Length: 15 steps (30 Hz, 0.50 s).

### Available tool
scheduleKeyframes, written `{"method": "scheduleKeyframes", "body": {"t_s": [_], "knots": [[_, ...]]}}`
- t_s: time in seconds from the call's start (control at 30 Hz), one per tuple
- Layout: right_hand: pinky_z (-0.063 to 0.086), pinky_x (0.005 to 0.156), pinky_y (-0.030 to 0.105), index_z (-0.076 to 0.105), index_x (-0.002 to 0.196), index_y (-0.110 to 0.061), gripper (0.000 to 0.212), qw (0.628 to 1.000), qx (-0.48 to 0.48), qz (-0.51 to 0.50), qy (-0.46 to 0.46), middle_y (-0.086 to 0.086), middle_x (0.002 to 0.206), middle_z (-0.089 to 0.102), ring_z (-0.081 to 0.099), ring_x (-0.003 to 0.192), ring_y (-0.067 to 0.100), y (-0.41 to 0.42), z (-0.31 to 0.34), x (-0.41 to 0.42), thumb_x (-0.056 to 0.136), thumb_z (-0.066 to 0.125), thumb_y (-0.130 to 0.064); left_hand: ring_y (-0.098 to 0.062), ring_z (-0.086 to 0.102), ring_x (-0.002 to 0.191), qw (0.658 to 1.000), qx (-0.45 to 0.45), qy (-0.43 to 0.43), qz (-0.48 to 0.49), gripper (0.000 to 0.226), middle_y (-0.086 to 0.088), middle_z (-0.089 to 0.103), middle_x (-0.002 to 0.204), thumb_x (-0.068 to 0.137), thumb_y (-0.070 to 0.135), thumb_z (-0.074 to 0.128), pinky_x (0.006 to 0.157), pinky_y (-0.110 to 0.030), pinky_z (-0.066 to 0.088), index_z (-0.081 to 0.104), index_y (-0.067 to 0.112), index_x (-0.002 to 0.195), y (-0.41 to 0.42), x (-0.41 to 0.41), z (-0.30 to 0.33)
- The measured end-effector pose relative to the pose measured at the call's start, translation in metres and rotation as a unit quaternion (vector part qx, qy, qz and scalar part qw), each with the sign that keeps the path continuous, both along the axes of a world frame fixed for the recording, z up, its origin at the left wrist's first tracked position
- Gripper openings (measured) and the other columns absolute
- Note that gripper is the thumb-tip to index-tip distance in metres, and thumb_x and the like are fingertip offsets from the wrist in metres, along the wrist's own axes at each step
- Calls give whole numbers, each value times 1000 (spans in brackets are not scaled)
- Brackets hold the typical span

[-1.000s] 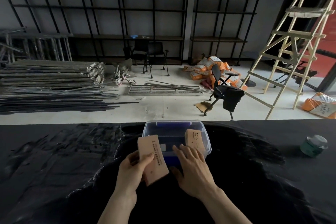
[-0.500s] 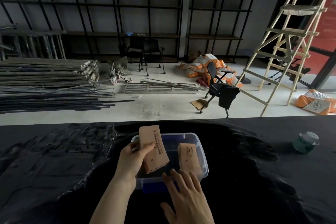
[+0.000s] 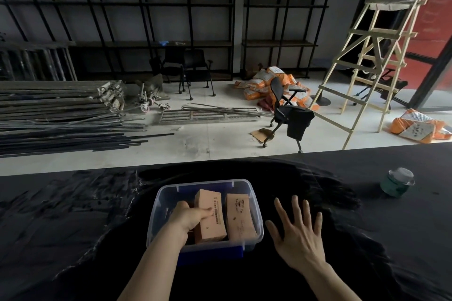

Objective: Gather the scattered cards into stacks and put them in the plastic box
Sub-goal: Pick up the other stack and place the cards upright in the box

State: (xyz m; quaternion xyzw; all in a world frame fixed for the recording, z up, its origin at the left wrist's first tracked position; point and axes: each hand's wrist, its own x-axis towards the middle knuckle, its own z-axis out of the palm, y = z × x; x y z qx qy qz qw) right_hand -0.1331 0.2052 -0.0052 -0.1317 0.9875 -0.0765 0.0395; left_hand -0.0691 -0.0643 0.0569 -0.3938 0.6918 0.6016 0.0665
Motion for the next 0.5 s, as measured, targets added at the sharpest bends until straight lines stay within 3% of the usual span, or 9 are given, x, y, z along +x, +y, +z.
{"method": "scheduleKeyframes", "body": {"t_s": [0.1,0.2,0.27,0.33,0.5], "knots": [[-11,122,67,-8,160,-44,102,999,27,-9,-33,10,173,-14,-20,156,37,0,-19,3,68,-23,-85,-12,58,69,999,-19,-32,-15,62,-2,63,82,85,19,81,52,-27,42,46,4,134,4,-7,-4],[-10,122,67,-10,160,-45,99,1000,21,-14,-17,10,173,-12,-20,156,37,0,-28,5,71,-22,-88,-11,56,75,998,-40,-43,-36,76,1,62,88,83,26,82,57,-25,41,39,7,143,6,-11,-9],[-9,122,66,-11,160,-45,97,1000,25,-14,-6,10,173,-11,-19,156,37,0,-30,6,73,-21,-87,-24,61,110,996,-56,-45,-46,85,-8,64,124,82,33,83,76,-30,45,35,9,149,7,-13,-15],[-7,123,66,-10,160,-45,95,1000,26,-15,4,10,173,-10,-18,156,37,-1,-31,6,75,-20,-87,-32,50,134,992,-89,-57,-73,88,-13,51,149,81,42,81,93,-40,44,36,10,150,8,-14,-19],[-5,123,66,-7,160,-45,91,999,26,-18,10,10,174,-6,-14,157,36,0,-35,4,79,-16,-86,-25,62,120,950,-259,-97,-146,77,-4,63,137,83,65,66,76,-31,42,54,16,140,5,-15,-19]]}}
